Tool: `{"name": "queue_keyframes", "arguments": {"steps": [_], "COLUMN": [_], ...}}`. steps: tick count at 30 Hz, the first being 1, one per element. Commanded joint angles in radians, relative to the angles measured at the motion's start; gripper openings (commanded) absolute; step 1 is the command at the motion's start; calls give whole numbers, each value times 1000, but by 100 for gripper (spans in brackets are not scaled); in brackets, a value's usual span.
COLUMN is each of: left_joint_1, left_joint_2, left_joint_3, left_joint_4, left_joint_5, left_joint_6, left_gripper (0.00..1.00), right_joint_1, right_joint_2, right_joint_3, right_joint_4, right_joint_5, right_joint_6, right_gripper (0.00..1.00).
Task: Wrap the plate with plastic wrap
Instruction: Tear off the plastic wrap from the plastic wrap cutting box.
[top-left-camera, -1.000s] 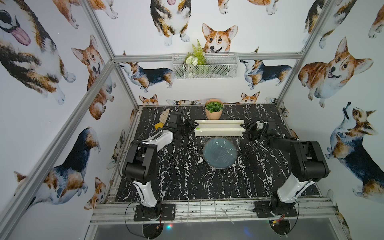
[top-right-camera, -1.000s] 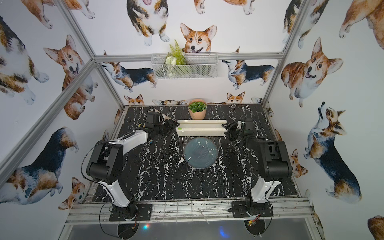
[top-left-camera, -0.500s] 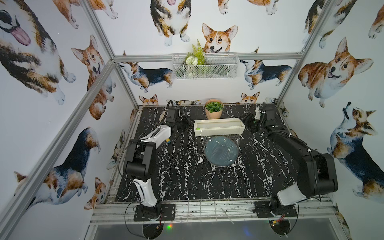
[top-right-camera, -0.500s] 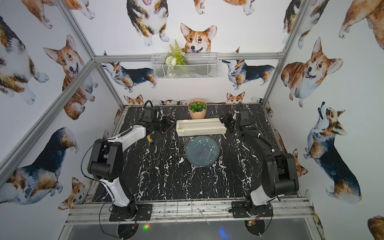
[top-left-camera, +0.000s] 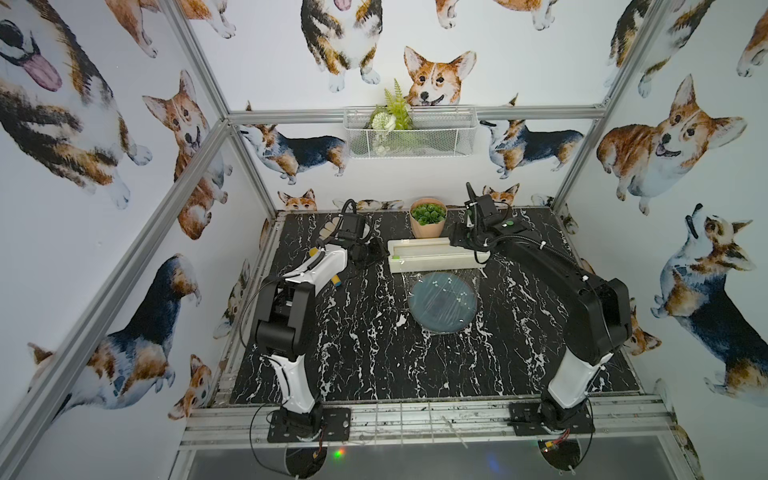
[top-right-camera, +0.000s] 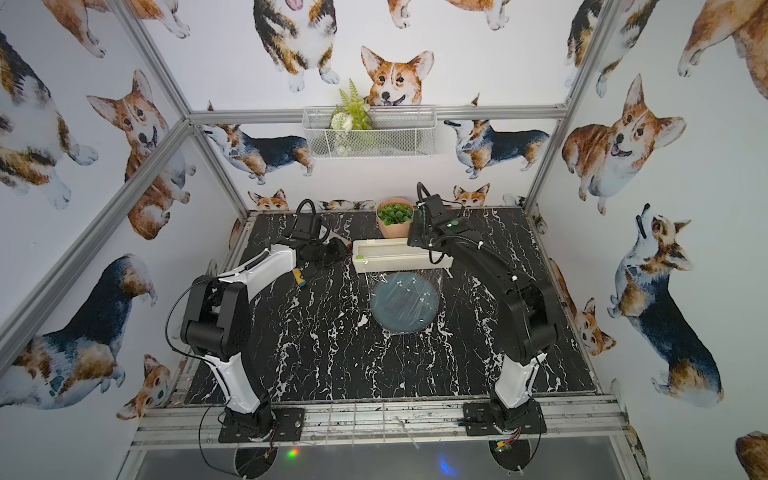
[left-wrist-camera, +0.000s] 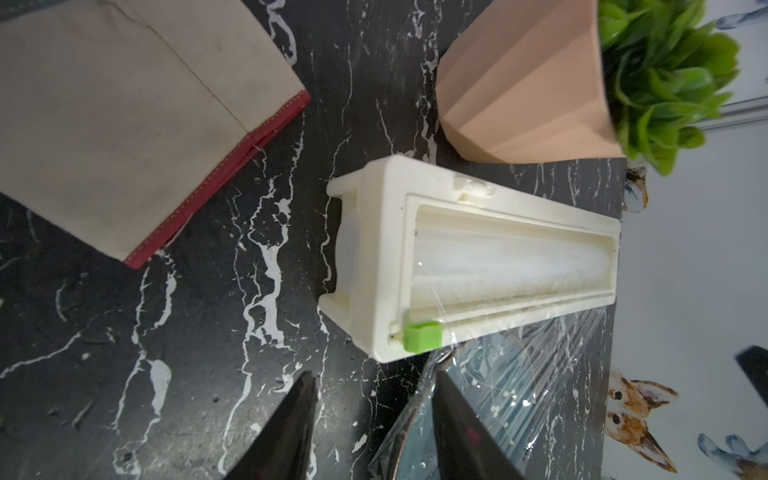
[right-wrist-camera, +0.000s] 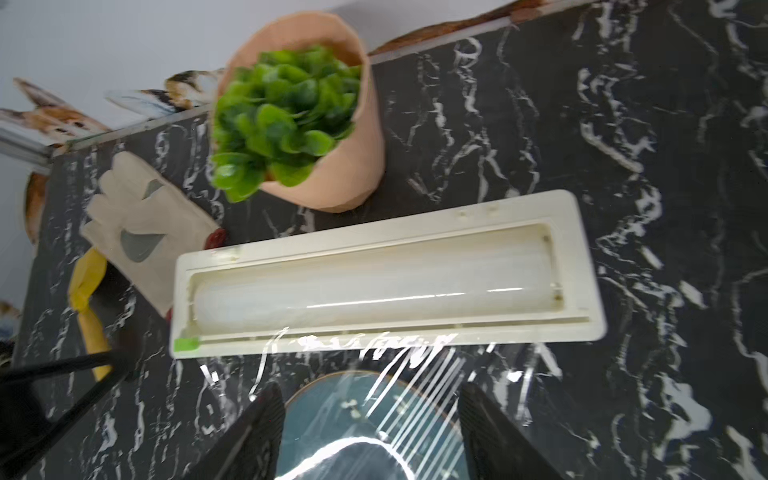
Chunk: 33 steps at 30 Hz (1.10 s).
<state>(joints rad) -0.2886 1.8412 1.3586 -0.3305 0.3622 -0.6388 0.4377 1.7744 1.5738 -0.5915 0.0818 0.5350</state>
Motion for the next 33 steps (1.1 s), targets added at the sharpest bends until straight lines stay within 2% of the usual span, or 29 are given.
{"name": "queue_keyframes", "arguments": {"steps": [1, 5, 7, 9, 14, 18, 24, 33], "left_joint_1": [-17, -36, -47, -57, -82, -91, -101, -116], "left_joint_2": [-9, 14, 37, 50, 89, 111, 147, 162], "left_joint_3": [33, 76, 97, 113, 159, 184, 233, 264], "left_joint_4": [-6, -32, -48, -59, -112, -140, -190, -236], "left_joint_5": [39, 34, 31, 27, -10, -27, -39, -73], "left_joint_6": [20, 32, 36, 40, 69, 85, 111, 138], "left_gripper": [49, 49, 49, 49, 49, 49, 49, 49], "right_joint_1": [-132, -214, -242, -258, -274, -274, -274, -272], "right_joint_2": [-6, 8, 37, 62, 115, 160, 208, 252], "right_joint_3": [-30, -44, -32, -20, 13, 52, 54, 46], "right_joint_4": [-77, -85, -103, -113, -114, -136, -138, -137], "right_joint_5": [-75, -123, -149, -161, -215, -246, -217, -225], "right_joint_6": [36, 27, 20, 13, -10, -34, -62, -76], "right_gripper": [62, 49, 39, 35, 33, 36, 43, 43]}}
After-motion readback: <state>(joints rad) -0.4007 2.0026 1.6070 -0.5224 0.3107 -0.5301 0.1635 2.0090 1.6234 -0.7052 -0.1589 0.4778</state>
